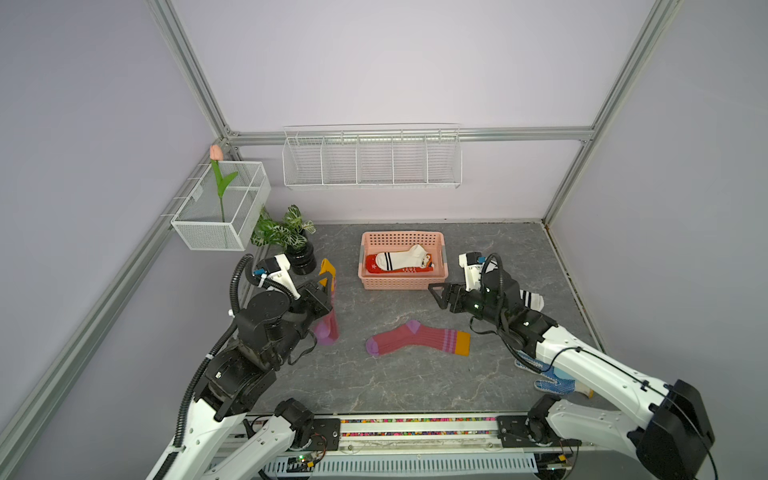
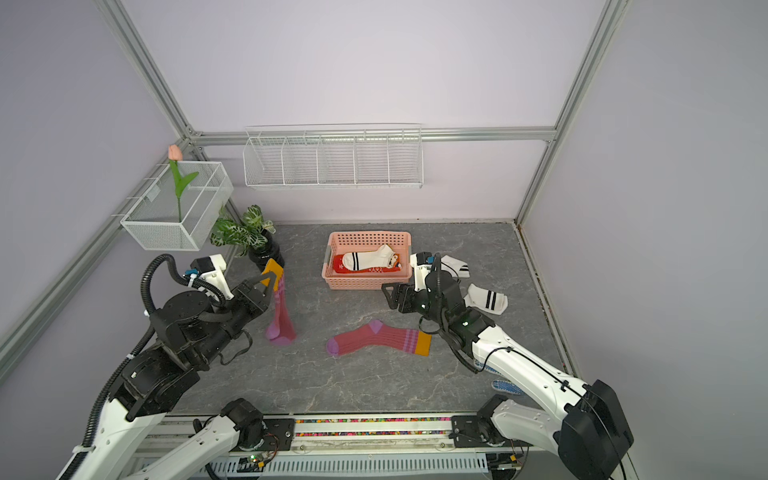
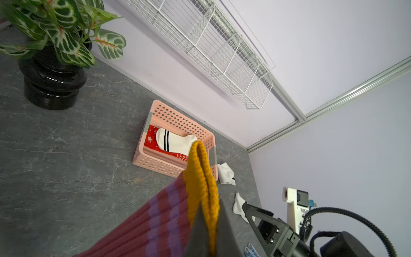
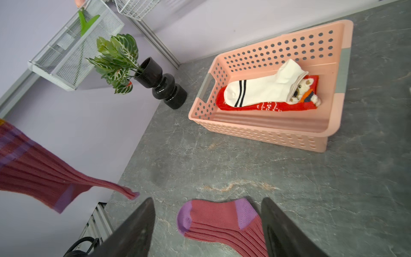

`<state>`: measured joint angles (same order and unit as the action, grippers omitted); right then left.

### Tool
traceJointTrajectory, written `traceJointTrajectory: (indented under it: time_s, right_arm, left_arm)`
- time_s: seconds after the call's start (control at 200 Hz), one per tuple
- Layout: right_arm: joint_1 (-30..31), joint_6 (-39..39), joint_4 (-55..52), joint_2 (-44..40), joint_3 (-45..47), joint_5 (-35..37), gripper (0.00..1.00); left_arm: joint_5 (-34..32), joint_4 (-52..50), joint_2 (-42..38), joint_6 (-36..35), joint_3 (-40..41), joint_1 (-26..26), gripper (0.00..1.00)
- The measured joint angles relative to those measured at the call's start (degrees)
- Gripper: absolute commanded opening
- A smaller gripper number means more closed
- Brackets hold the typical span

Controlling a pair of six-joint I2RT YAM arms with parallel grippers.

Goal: Place the socks together as a pair
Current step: Flatten out the sock.

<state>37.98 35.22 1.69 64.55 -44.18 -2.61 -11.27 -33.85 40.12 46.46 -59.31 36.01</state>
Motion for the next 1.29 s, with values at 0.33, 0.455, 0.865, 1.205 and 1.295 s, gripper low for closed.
traceJointTrajectory:
  time_s: [0.33, 0.455, 0.865, 1.205, 1.295]
  right_arm:
    - [0.0, -0.5, -11.0, -7.6, 1.5, 14.6, 0.78]
    - [-0.3, -0.1, -15.7, -11.2, 4.5, 19.2, 0.78]
    - [-0.1, -6.0, -19.9, -11.6, 7.3, 14.3, 0.69]
    - [14.7, -16.9, -24.9, -2.4, 7.0, 13.5, 0.67]
    - [18.0, -17.7, -26.2, 1.7, 6.5, 13.8, 0.64]
  left_arm:
    - [11.9, 27.4, 23.5, 8.1, 11.7, 14.9, 0.69]
    - [16.9, 35.8, 32.0, 9.8, 10.6, 19.5, 0.72]
    - [3.3, 19.3, 15.6, 3.0, 9.6, 14.4, 0.71]
    - [3.7, 2.7, 17.2, 2.1, 21.0, -6.2, 0.66]
    - [5.4, 2.2, 20.5, 2.4, 22.6, -9.5, 0.65]
